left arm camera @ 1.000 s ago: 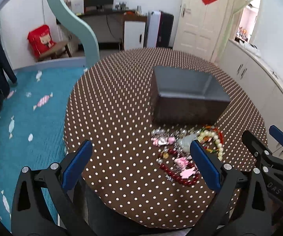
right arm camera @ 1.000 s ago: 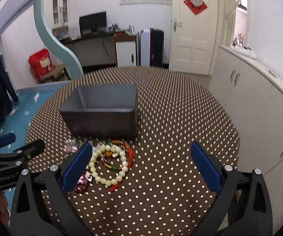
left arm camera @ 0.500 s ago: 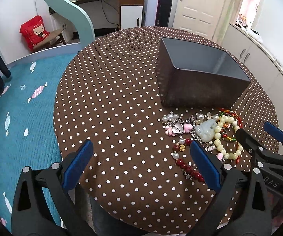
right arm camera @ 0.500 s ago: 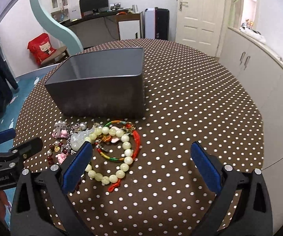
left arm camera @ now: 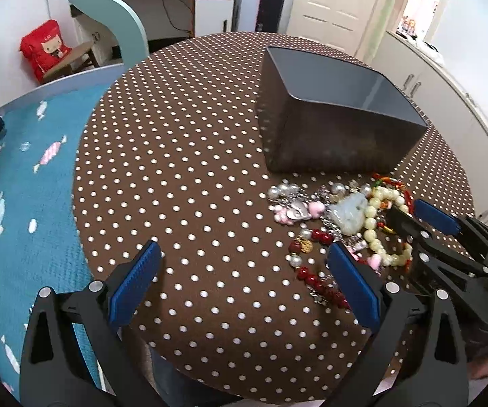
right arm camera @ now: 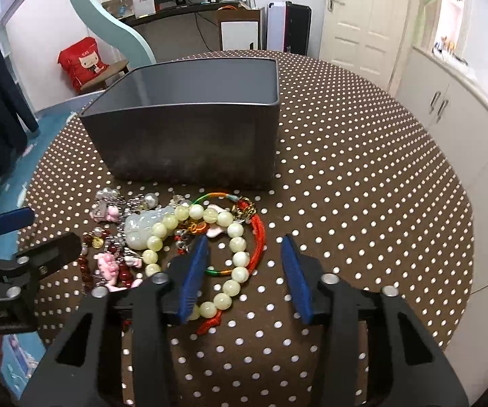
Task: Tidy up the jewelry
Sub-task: 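Grasp the white bead bracelet with the right tool while the left tool grasps the dark red bead bracelet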
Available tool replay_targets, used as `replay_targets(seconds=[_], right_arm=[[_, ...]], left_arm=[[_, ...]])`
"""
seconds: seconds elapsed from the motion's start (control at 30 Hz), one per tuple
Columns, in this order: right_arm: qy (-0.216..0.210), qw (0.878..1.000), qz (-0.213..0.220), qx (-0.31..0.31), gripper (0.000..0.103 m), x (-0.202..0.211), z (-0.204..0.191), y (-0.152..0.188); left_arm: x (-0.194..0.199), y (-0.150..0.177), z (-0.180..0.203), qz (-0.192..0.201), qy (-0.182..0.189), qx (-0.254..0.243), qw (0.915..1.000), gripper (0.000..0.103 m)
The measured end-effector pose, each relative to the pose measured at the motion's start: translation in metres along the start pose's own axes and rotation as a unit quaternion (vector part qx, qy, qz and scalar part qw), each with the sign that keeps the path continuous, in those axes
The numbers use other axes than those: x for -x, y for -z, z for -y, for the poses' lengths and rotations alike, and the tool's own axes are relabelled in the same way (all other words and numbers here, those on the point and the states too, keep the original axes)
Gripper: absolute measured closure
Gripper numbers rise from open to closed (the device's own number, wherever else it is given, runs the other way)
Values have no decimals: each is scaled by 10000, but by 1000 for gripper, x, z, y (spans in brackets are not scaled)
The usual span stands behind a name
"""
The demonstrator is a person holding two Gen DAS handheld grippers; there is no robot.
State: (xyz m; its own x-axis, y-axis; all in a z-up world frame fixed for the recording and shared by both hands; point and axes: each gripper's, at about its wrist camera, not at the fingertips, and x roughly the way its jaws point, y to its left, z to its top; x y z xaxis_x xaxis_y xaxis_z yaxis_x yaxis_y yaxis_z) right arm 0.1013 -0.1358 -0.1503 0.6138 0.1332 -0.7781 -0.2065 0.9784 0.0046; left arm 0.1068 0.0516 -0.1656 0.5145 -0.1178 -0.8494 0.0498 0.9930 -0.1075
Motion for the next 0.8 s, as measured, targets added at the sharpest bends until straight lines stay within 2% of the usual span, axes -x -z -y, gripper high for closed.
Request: replay_targets(seconds=[0.13, 0.2, 0.23, 0.33, 0.5, 0.73, 0.8], right_arm=[[-61, 10000, 22, 59, 86, -1, 2, 1], [-27, 9999, 39, 131, 89, 0, 0, 1], [-28, 9999, 35, 131, 92, 0, 1, 2], [-234, 9997, 5, -4, 92, 2, 7, 3], [-278, 9996, 107, 20, 92, 12, 10, 2], [-50, 9997, 103, 226, 89, 12, 3, 2], [-135, 9993, 171, 291, 89, 15, 1, 1]], left_arm=[[-2, 1, 2, -33, 7, -48, 10000, 6], [-4, 1, 0, -74, 27, -29, 10000, 15], [-6, 1, 0, -130, 37, -16, 9999, 25], [-6, 1, 0, -60, 3, -78, 10000, 27], [-4, 0, -1, -38, 63, -82, 9999, 33], [-4, 1, 2, -63, 133, -209, 9997, 35], [-6, 1, 9, -67, 10, -353, 9994, 35]])
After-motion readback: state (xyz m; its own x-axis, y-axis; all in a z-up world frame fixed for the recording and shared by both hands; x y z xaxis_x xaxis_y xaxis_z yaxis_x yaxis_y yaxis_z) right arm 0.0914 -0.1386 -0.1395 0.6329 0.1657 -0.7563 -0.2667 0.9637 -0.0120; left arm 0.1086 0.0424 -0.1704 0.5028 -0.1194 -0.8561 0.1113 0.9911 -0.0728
